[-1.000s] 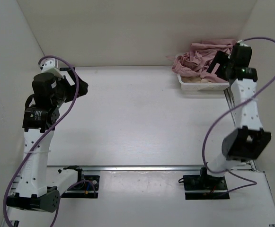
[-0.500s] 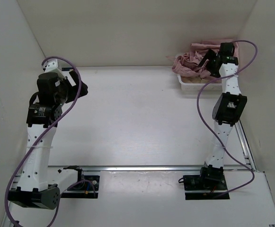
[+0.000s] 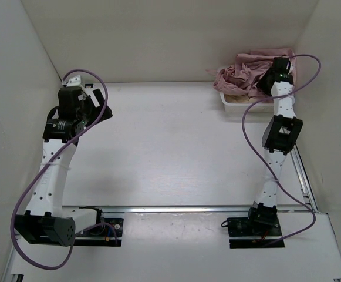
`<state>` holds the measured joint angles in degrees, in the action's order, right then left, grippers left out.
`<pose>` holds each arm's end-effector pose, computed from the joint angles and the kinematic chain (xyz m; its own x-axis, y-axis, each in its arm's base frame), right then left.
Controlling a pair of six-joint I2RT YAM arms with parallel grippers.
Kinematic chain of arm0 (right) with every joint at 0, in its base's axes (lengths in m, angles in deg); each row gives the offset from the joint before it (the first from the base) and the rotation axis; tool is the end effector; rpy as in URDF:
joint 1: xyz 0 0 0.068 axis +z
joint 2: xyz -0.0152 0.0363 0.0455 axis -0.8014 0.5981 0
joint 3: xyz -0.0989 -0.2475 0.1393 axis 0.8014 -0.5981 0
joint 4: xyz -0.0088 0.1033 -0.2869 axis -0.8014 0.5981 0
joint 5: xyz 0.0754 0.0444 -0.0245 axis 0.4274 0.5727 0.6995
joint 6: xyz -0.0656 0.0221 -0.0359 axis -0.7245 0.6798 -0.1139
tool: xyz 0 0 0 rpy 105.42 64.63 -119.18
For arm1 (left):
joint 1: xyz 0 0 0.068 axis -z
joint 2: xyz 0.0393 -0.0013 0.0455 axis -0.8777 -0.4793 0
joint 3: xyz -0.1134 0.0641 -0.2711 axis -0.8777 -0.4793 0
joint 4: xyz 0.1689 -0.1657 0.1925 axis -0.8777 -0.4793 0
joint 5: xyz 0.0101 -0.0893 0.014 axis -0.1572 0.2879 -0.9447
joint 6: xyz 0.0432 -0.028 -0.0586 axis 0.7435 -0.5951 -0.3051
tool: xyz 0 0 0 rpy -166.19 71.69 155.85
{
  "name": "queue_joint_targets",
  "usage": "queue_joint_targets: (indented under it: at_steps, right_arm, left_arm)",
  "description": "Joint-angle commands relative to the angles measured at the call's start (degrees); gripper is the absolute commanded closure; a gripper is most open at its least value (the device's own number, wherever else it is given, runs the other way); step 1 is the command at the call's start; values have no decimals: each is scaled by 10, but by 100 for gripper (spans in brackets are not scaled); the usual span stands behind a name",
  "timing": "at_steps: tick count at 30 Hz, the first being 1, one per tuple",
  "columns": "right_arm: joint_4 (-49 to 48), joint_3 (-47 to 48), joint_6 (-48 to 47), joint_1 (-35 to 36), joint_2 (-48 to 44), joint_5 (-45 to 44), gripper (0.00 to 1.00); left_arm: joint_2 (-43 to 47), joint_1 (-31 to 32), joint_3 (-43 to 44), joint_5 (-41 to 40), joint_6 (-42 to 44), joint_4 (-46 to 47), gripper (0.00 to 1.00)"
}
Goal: Fold and stack the trousers
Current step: Grab the trousers from the pile, then move the trousers to the center of the board
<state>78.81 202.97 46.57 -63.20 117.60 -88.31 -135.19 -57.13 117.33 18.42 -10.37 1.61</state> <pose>0.6523 -0.1229 0.2431 -0.4401 0.5166 -0.7344 0.5144 0.8154 0.2653 0.2960 -0.0183 0.4162 -0.5461 -0.3372 -0.7669 -0.1909 0.9414 -0.2781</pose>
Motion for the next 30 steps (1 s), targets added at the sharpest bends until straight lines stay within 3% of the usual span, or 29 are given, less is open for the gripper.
queue_joint_targets:
  at_steps: [1, 2, 4, 5, 9, 16, 20, 24, 28, 30]
  right_arm:
    - [-46, 38, 32, -4, 15, 16, 60]
    - [-51, 39, 32, -4, 15, 21, 82]
    - [-56, 39, 37, 1, -21, 21, 99]
    - [-62, 32, 32, 1, -39, 6, 100]
    - [-80, 24, -8, 28, -136, 16, 100]
    - [-101, 35, -21, 78, -337, 307, 100]
    - [-101, -103, -69, 163, -464, 350, 100]
    - [-78, -365, -91, 292, -570, 289, 100]
    - [-85, -505, -49, 341, -586, 282, 100]
    - [-49, -514, -56, 346, -554, 300, 66]
  left_arm:
    - [8, -4, 4, 5, 11, 6, 0]
    - [8, -4, 4, 5, 17, 6, 0]
    - [8, -4, 4, 10, 17, 6, 0]
    - [8, -4, 4, 10, 17, 6, 0]
    - [19, -4, 4, 63, 17, 6, 0]
    - [21, -4, 12, 74, -47, 12, 0]
    - [2, -4, 30, 103, -77, 12, 0]
    - [19, -4, 10, 98, -84, 6, 0]
    - [38, -9, -14, 93, -84, 1, 0]
    - [44, -9, -21, 98, -84, -4, 0]
